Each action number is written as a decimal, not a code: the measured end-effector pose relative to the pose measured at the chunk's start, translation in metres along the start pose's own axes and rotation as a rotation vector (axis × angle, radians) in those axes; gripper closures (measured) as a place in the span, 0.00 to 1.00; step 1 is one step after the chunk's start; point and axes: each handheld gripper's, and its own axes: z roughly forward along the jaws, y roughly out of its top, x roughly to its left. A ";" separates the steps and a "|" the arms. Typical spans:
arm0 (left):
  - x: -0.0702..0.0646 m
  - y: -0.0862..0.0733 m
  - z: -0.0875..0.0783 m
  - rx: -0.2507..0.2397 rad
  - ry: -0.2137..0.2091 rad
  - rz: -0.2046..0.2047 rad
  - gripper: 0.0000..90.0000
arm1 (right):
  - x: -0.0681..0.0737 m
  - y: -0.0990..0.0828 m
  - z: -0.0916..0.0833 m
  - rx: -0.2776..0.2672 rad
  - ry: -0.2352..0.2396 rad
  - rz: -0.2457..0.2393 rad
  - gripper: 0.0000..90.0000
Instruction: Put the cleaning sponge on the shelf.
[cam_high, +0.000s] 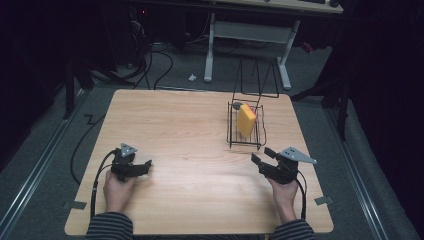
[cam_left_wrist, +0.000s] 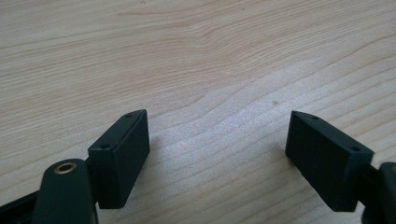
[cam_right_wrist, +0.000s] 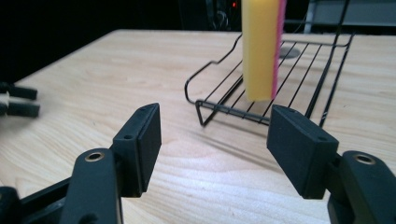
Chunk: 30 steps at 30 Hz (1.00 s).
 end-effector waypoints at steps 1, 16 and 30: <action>0.000 0.000 0.000 0.000 0.000 0.000 0.25 | 0.000 -0.001 0.001 0.007 0.000 -0.002 0.40; 0.000 0.000 0.000 0.000 0.002 -0.002 0.25 | -0.023 -0.012 0.019 0.068 -0.074 0.042 0.41; 0.000 0.000 0.000 0.000 0.002 -0.003 0.25 | -0.043 -0.022 0.030 0.156 -0.147 0.051 0.41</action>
